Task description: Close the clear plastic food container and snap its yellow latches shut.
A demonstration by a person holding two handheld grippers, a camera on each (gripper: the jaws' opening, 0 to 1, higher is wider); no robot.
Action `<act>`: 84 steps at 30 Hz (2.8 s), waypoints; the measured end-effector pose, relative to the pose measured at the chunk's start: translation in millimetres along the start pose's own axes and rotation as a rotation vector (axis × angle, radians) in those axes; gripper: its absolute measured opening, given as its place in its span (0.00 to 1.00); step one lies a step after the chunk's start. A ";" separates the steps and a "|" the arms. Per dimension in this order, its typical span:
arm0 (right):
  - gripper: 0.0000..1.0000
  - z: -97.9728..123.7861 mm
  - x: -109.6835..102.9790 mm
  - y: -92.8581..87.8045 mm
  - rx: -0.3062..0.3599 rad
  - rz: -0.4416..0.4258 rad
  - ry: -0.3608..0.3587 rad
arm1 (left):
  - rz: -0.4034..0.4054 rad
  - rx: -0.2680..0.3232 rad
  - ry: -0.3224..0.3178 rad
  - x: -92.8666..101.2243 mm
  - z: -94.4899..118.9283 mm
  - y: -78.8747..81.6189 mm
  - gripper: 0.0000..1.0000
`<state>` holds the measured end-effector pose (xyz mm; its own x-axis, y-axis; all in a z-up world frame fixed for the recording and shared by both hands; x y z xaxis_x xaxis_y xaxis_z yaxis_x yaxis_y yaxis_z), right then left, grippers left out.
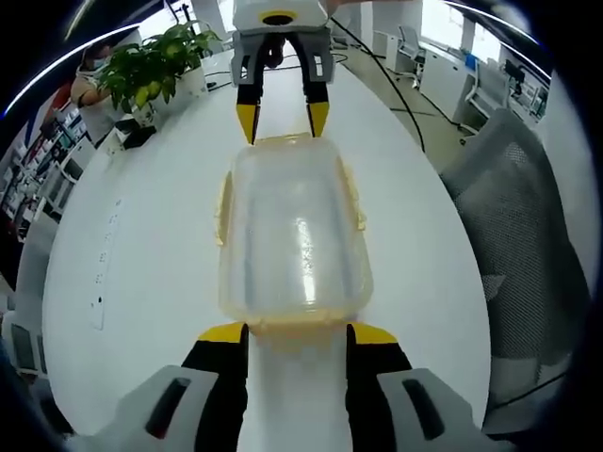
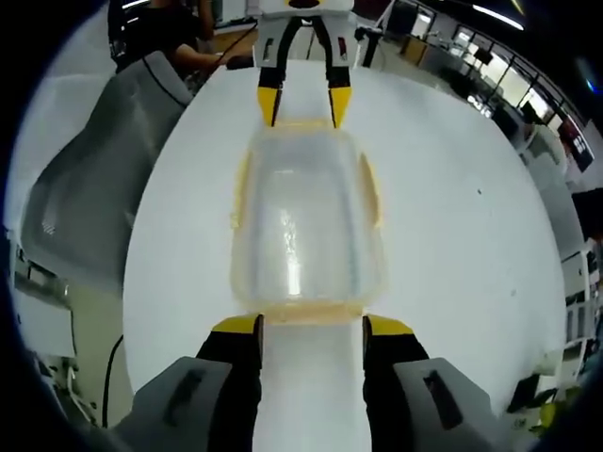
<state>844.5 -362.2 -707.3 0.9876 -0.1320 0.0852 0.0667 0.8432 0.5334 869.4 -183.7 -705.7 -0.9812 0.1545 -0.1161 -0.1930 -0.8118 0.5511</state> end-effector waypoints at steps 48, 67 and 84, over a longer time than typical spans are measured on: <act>0.28 11.7 6.9 11.8 0.285 -0.565 -0.318 | 0.734 0.254 0.377 -0.1 20.1 10.8 0.26; 0.26 2.8 -5.5 8.7 0.403 -0.818 -0.363 | 0.969 0.337 0.418 8.3 13.5 3.9 0.23; 0.23 3.6 -4.5 6.5 0.453 -0.947 -0.380 | 1.039 0.332 0.417 11.2 3.0 1.9 0.17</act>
<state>839.9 -358.1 -701.2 0.4522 -0.8371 -0.3079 0.6347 0.0595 0.7705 858.1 -181.8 -703.4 -0.6014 -0.7449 0.2887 0.6474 -0.2427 0.7225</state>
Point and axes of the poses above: the point that each gripper's makers call its tool centre point, and the gripper's own axes: z roughly backward along the fingers, x roughly to its right, y roughly out of its top, the point moved 2 cm from there along z, roughly backward along the fingers, and after that the axes turned 7 degrees about x, right-handed, at the moved point
